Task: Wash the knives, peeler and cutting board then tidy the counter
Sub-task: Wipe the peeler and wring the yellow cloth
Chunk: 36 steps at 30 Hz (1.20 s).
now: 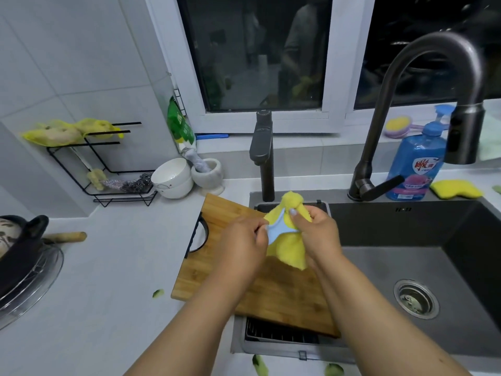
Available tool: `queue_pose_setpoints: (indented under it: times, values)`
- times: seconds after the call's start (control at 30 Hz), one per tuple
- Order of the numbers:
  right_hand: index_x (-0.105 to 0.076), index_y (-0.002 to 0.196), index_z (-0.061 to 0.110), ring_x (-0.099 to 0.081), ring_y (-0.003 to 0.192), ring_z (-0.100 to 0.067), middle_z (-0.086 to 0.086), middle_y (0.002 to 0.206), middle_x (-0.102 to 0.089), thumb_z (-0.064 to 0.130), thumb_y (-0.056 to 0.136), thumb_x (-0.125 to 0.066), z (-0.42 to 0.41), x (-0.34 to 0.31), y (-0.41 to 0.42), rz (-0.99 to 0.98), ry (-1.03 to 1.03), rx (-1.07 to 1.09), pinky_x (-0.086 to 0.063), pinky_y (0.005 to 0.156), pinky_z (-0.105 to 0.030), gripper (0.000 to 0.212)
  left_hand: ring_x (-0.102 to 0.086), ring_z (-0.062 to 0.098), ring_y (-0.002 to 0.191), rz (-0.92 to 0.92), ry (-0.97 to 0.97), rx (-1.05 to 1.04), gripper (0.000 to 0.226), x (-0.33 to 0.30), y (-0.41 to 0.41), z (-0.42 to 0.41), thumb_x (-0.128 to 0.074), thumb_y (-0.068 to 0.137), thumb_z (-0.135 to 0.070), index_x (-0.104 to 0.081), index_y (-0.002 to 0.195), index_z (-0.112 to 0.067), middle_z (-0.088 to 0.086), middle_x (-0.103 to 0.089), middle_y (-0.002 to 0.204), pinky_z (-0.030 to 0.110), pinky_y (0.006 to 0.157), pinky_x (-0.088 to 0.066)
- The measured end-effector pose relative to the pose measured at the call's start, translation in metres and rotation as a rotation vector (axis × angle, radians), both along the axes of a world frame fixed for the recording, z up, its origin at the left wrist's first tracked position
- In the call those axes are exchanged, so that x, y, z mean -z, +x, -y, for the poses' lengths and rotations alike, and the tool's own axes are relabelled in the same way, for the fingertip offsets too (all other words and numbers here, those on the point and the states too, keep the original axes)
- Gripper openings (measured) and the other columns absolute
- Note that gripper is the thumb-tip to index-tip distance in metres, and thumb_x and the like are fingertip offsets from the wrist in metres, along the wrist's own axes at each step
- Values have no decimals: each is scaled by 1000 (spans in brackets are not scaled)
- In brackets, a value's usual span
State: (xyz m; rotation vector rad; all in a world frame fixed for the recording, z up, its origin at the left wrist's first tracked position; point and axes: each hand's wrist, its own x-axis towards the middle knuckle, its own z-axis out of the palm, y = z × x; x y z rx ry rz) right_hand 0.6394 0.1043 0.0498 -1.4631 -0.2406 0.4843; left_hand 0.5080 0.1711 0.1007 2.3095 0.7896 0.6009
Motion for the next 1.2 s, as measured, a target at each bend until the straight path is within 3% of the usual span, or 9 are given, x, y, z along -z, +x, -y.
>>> queue_pose_setpoints:
  times: [0.1, 0.2, 0.5, 0.6, 0.73, 0.83, 0.9, 1.0, 1.2]
  values:
    - [-64, 73, 20, -60, 75, -24, -7, 77, -66, 17, 86, -68, -4, -1, -1, 84, -49, 41, -53, 75, -41, 14, -63, 15, 77, 8, -124, -3, 20, 3, -6, -1, -50, 96, -20, -70, 95, -19, -3, -67, 81, 34, 67, -52]
    - [-67, 79, 20, -64, 79, -25, -6, 81, -69, 22, 88, -66, -8, 0, -5, 31, -44, -4, -54, 76, -40, 9, -62, 8, 51, 3, -327, -35, 22, 9, -10, -3, -46, 99, -21, -67, 104, -24, -2, -66, 67, 25, 51, -54]
    - [-60, 124, 10, -63, 106, -39, -21, 115, -66, 38, 90, -56, -17, 1, -12, -534, 283, 23, -46, 95, -57, 44, -58, 8, 41, 95, -398, -211, 21, 17, -11, -11, -47, 98, -16, -67, 96, -20, 3, -67, 76, 25, 42, -51]
    - [-59, 122, 11, -66, 94, -34, -16, 106, -68, 34, 94, -55, -17, 0, -9, -517, 259, 87, -51, 89, -52, 36, -57, 8, 40, 116, -430, -264, 20, 19, -13, -15, -49, 97, -15, -68, 94, -20, 3, -67, 75, 26, 44, -52]
    - [-61, 111, 14, -65, 84, -27, -7, 91, -68, 28, 97, -54, -20, 2, -6, -402, 139, 50, -54, 81, -40, 22, -57, 4, 39, 85, -300, -307, 20, 19, -14, -17, -50, 95, -15, -69, 92, -22, -2, -68, 70, 18, 45, -48]
    - [-65, 97, 13, -63, 81, -24, -6, 85, -67, 27, 97, -54, -25, 0, -7, -314, 25, -40, -53, 79, -36, 18, -54, 6, 39, 152, -471, -332, 18, 18, -6, -21, -52, 94, -13, -70, 92, -15, 5, -68, 72, 22, 42, -45]
    - [-65, 98, 12, -64, 90, -28, -14, 97, -68, 29, 97, -54, -26, -3, -4, -374, 5, -71, -51, 89, -46, 20, -52, 7, 41, 160, -568, -312, 18, 17, -3, -26, -53, 95, -12, -70, 98, -11, 7, -67, 73, 22, 42, -42]
    - [-58, 119, 0, -61, 108, -38, -24, 121, -60, 22, 96, -53, -25, -3, 8, -423, 4, -61, -48, 93, -48, 32, -51, 7, 43, 92, -572, -270, 19, 19, -4, -35, -52, 96, -11, -70, 99, -12, 7, -66, 73, 20, 42, -41]
    - [-52, 125, -2, -54, 119, -41, -25, 130, -55, 21, 98, -50, -22, -3, 27, -475, 75, -10, -47, 92, -46, 36, -51, 7, 43, 52, -651, -269, 19, 26, -4, -45, -51, 96, -9, -71, 97, -9, 5, -66, 68, 22, 43, -43]
